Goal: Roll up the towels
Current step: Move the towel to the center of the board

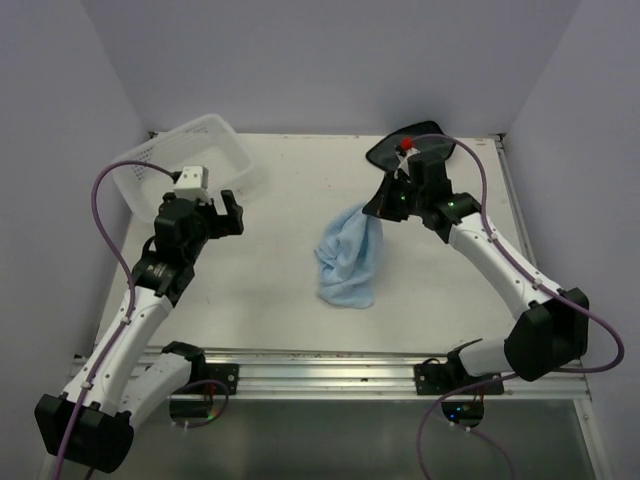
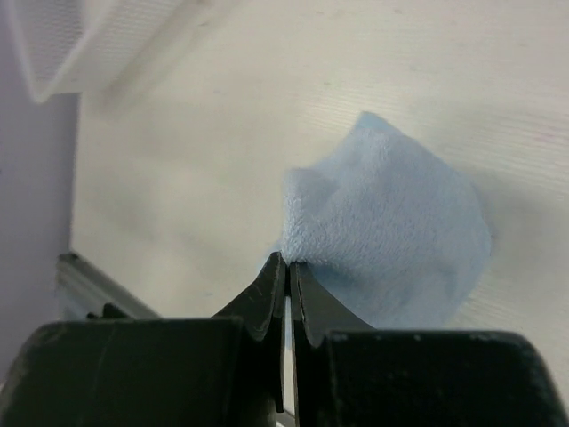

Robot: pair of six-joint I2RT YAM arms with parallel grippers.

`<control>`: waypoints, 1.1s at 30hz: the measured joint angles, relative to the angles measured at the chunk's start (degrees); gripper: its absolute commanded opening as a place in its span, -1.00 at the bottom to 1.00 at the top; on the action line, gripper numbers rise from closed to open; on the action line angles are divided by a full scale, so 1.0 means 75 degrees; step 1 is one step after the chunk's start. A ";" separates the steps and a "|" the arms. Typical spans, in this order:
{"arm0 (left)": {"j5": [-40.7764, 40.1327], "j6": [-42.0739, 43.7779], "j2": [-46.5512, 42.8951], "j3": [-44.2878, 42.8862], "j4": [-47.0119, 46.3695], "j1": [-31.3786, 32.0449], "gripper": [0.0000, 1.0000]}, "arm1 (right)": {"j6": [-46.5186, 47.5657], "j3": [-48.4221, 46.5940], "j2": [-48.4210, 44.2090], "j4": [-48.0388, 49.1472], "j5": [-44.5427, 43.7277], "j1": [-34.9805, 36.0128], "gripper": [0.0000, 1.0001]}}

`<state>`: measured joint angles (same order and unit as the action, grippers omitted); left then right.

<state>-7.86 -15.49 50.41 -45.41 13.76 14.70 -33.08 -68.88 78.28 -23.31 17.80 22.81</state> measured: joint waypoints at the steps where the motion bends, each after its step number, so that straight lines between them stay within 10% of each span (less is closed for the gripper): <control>1: 0.0006 -0.0003 0.0000 0.0000 0.0000 0.0000 0.99 | 0.0067 0.0003 0.0114 -0.0181 -0.0414 0.0000 -1.00; 5: 0.0070 -0.0003 0.0003 0.0000 -0.0003 0.0003 0.99 | 0.0399 0.0006 0.0344 -0.0868 -0.2142 -0.0006 -0.88; 10: 0.0332 -0.0006 0.0119 0.0000 -0.0012 0.0003 0.99 | 0.0609 0.0248 0.0370 -0.1236 -0.4051 -0.0143 0.31; 21: 0.1061 -0.0050 0.0417 0.0000 -0.0108 0.0029 0.99 | 0.0731 0.0708 -0.0085 -0.1364 -0.4584 -0.0428 0.54; 33: 0.2369 -0.0691 0.1929 -0.0073 -0.0338 0.0883 0.99 | 0.0562 0.2363 -0.3279 -0.1699 -0.4252 -0.0428 0.54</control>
<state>9.91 -20.67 64.88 -45.95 11.22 21.32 -28.86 -51.16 53.69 -36.05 -14.09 19.59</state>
